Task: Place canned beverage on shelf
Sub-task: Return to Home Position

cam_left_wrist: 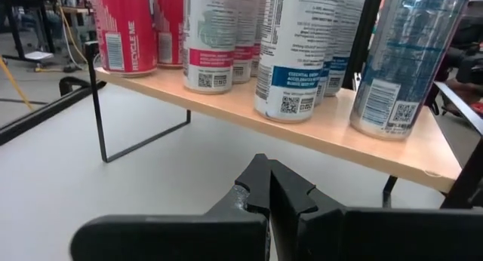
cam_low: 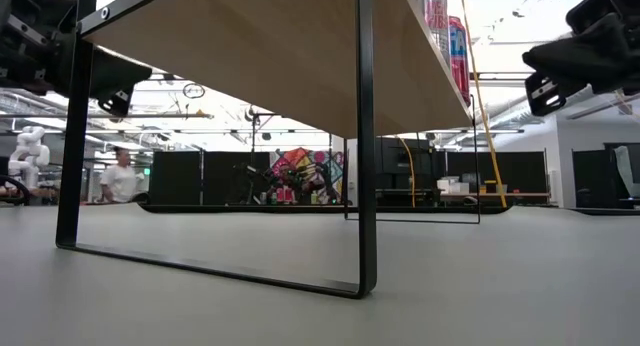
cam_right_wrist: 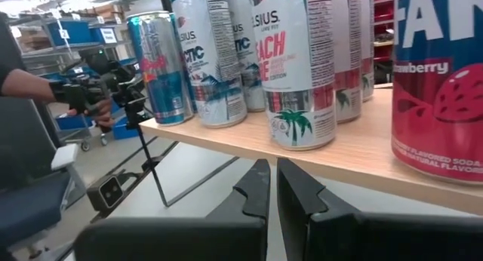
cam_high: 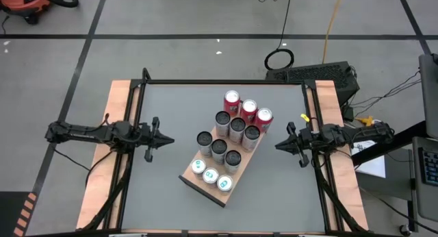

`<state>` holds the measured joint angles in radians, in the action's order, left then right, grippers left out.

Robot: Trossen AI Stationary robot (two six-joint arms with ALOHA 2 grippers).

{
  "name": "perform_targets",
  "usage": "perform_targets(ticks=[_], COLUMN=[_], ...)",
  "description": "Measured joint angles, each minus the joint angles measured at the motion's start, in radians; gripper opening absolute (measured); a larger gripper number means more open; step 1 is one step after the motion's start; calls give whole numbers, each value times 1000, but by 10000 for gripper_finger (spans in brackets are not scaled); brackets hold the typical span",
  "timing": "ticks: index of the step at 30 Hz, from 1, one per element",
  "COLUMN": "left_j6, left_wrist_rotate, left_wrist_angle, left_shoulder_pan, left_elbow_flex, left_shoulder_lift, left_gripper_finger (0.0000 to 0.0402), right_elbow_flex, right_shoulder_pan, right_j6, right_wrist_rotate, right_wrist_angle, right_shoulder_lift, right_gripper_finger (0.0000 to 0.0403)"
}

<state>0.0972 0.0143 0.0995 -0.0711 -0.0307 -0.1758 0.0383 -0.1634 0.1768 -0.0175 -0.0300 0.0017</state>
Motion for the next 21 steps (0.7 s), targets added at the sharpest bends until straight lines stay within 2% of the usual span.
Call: perform_targets(ticks=[9, 21], left_j6=[2, -28], left_wrist_rotate=[1, -14], left_wrist_angle=[-143, -150], left_shoulder_pan=[0, 0], left_elbow_flex=[-1, -3], left_shoulder_lift=[97, 149], left_gripper_finger=[0, 0], right_elbow_flex=[0, 0], right_shoulder_pan=[7, 7], right_j6=[-85, -67], right_wrist_rotate=[13, 15], right_wrist_angle=[-3, 2], right_shoulder_lift=[1, 2], right_gripper_finger=[0, 0])
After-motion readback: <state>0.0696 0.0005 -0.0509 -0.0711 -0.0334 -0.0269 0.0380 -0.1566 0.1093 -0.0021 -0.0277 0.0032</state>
